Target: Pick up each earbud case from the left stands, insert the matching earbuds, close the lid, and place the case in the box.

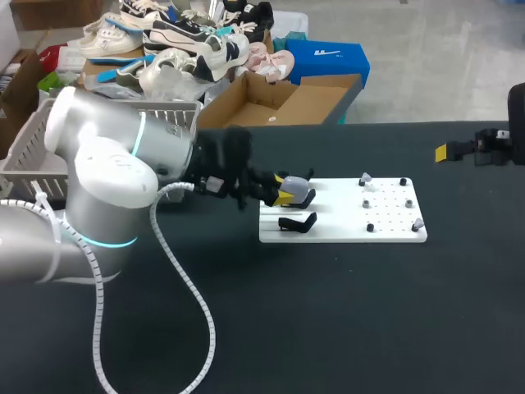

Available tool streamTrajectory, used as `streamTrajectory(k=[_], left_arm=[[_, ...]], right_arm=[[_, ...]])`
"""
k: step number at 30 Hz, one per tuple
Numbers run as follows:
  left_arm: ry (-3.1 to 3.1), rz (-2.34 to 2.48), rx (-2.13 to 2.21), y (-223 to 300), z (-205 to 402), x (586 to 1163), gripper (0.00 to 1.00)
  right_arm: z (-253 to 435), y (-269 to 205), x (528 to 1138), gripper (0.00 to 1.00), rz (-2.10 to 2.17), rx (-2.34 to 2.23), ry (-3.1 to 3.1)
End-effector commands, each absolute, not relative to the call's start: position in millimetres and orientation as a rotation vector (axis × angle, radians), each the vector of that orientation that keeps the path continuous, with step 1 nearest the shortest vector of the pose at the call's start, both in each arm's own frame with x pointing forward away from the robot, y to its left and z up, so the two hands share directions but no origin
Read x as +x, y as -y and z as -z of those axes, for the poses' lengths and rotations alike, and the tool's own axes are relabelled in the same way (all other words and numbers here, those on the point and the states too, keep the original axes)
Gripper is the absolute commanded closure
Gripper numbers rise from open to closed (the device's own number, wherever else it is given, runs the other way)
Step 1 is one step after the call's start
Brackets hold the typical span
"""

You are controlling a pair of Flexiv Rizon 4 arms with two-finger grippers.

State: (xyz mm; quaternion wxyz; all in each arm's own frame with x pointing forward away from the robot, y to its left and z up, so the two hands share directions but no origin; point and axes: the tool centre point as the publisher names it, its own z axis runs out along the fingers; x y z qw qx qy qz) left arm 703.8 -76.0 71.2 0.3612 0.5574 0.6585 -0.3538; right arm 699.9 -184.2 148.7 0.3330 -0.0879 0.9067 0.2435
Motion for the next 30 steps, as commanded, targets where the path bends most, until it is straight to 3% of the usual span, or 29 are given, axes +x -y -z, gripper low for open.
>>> streamTrajectory(k=[1,8,30], left_arm=[[-1.688,0.898,1.393,69.2,-89.7,690.0,1.0],[-1.686,0.907,1.302,75.2,-110.0,685.4,1.0],[-1.628,0.861,1.3,113.3,-135.0,700.1,1.0]], right_arm=[[-149.1,184.7,699.7,0.0,-0.634,-0.231,-2.37],[-157.8,176.2,701.4,0.0,-0.634,-0.297,-2.351],[-173.0,56.0,675.9,0.0,-0.634,-0.509,-2.429]])
